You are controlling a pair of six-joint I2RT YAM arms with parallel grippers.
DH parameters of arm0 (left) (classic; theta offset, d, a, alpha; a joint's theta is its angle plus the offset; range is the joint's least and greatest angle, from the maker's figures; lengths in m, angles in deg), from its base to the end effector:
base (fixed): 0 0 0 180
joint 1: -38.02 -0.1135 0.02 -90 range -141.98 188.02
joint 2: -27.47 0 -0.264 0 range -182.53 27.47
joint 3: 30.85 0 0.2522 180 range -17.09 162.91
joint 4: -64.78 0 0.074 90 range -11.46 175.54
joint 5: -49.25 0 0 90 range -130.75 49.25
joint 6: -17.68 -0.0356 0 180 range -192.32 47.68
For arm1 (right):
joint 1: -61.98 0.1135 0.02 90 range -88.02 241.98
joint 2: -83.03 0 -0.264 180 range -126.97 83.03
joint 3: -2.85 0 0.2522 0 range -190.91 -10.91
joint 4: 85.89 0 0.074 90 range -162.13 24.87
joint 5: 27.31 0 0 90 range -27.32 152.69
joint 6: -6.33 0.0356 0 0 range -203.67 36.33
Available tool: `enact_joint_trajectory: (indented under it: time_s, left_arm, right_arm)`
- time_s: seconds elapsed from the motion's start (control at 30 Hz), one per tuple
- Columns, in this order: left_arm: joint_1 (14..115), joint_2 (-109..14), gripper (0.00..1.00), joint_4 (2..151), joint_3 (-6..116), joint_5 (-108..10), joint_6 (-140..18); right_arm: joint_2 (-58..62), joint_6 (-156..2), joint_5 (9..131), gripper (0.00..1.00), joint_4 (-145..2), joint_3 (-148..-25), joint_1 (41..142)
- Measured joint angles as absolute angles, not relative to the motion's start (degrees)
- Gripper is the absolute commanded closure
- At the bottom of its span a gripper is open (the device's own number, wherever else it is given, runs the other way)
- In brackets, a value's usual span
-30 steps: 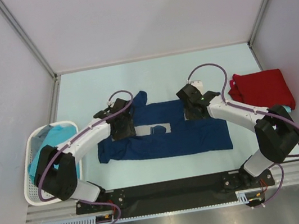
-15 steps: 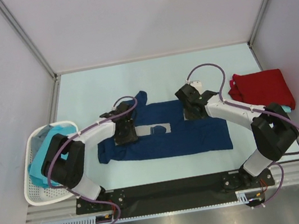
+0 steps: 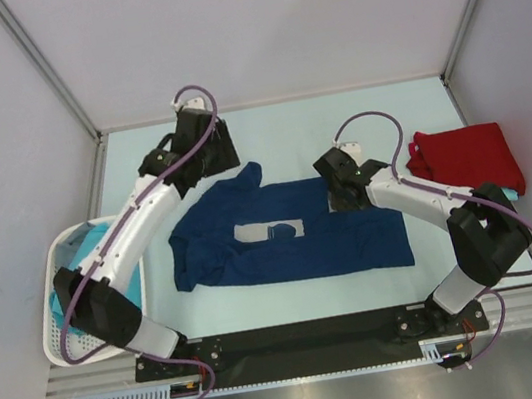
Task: Fold and stack the t-shirts
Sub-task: Grap the side of the flattened tshirt furthest away from the robot with both arms
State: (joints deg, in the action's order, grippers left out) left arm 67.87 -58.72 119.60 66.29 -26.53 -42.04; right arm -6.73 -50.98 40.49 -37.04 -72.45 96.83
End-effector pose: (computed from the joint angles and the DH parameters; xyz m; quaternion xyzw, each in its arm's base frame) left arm 0.2891 -0.1558 0.3496 -0.0519 0.9128 -0.0962 0.3935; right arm 0.2630 0.1668 0.2190 0.0264 0.9555 -0.0298 0.2924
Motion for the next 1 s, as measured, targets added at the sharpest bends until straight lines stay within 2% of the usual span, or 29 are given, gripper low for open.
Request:
enact_joint_trajectory:
  time_s: [0.1, 0.37, 0.47, 0.7, 1.0]
  left_arm:
    - [66.0, -64.1, 0.33, 119.7, 72.6, -26.4, -43.6]
    - [63.0, -93.3, 0.32, 122.4, 85.1, -27.4, -48.0]
    - [63.0, -99.5, 0.31, 124.5, 90.3, -27.6, -49.3]
    - [62.1, -102.7, 0.30, 125.7, 103.5, -29.1, -51.0]
    - [61.7, -106.1, 0.36, 125.0, 106.3, -31.8, -51.9]
  right_arm:
    - [-6.7, -51.2, 40.5, 0.48, -37.1, -72.4, 96.5]
    - [-6.7, -51.4, 40.7, 0.49, -37.2, -72.4, 96.2]
    - [-6.8, -51.4, 40.7, 0.48, -37.2, -72.4, 96.2]
    - [-6.8, -51.4, 40.8, 0.49, -37.2, -72.4, 96.1]
    - [-6.8, -51.4, 41.1, 0.49, -37.2, -72.4, 96.0]
